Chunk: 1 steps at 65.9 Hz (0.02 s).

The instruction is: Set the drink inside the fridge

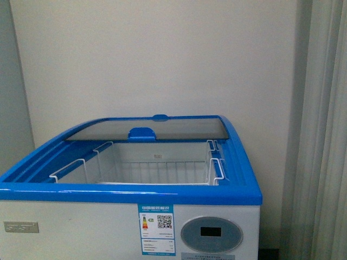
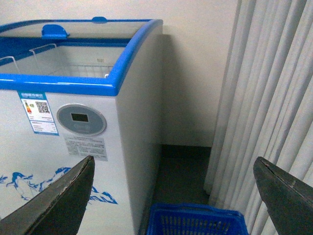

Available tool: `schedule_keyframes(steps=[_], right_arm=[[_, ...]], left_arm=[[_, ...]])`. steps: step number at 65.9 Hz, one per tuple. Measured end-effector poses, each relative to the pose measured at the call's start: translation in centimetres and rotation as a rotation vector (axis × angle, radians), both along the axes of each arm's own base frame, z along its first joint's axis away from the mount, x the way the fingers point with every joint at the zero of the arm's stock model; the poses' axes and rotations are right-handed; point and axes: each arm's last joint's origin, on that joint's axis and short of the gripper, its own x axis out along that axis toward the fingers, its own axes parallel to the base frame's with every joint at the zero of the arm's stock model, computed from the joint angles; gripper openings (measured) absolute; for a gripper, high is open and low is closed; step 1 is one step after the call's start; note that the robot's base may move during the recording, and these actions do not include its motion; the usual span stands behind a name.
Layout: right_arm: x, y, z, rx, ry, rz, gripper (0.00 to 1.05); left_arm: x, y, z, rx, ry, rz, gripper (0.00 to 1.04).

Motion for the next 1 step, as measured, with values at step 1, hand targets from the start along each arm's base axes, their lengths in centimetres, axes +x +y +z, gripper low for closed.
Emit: schedule_keyframes(steps=[1], right_arm=[[0.00, 0.00, 0.00, 0.000, 0.000, 0.000, 0.97]], left_arm=[[0.00, 0.00, 0.00, 0.000, 0.000, 0.000, 0.97]])
